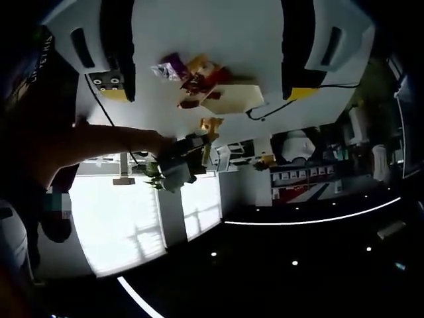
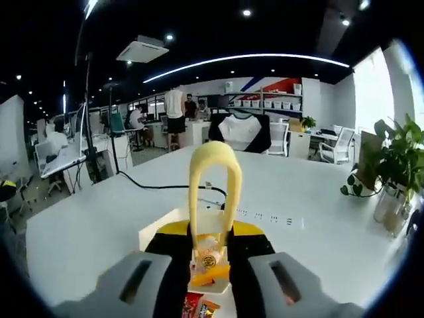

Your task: Place the target food into the container with the food tongs after gripping and lifting it, then release it inside without dropping or visibly crushing the food.

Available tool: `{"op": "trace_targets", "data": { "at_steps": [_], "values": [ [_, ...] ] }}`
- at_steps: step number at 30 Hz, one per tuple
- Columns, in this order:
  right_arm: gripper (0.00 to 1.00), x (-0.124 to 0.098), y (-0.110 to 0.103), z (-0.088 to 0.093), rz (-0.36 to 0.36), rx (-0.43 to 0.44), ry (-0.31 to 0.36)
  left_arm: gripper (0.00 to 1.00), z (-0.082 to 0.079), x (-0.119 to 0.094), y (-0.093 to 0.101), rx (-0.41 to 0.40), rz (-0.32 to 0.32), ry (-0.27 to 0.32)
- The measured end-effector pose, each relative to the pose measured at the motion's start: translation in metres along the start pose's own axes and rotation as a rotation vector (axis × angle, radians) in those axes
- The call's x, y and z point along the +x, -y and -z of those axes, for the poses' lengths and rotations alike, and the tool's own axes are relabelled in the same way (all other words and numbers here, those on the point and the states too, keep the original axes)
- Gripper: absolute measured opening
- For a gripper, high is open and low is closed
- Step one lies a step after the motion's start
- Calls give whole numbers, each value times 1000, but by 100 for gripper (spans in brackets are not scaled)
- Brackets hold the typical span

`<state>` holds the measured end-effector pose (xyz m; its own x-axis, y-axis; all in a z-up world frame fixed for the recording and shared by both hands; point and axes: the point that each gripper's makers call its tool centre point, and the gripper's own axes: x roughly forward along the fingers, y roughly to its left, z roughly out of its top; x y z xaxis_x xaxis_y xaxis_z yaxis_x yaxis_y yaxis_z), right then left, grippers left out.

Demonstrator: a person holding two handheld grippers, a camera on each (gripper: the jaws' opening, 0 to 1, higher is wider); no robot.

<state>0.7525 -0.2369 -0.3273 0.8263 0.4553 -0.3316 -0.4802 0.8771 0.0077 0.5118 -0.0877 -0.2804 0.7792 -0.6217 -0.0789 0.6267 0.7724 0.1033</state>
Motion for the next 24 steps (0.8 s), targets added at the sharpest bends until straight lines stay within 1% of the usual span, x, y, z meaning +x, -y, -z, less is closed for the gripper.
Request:
{"op": "trace_targets", "data": {
  "at_steps": [3, 5, 9, 18, 22, 24],
  "values": [
    [16, 10, -11, 7, -20, -13, -26, 98, 0, -1, -1, 5, -3, -2],
    [16, 18, -20, 16, -39, -25, -53, 100, 0, -2, -3, 12, -13, -2],
    [16, 29, -28, 31, -57, -35, -93, 100, 1, -5, -7, 7, -24, -5],
    [16, 39, -32, 56, -65, -14, -140, 100, 1, -6, -11, 10, -32, -9],
    [16, 44, -29, 64, -64, 2, -151, 100, 3, -5, -11, 3, -31, -10],
    [16, 43, -29, 67, -60, 17, -154, 100, 5, -5, -11, 5, -32, -16]
  ]
}}
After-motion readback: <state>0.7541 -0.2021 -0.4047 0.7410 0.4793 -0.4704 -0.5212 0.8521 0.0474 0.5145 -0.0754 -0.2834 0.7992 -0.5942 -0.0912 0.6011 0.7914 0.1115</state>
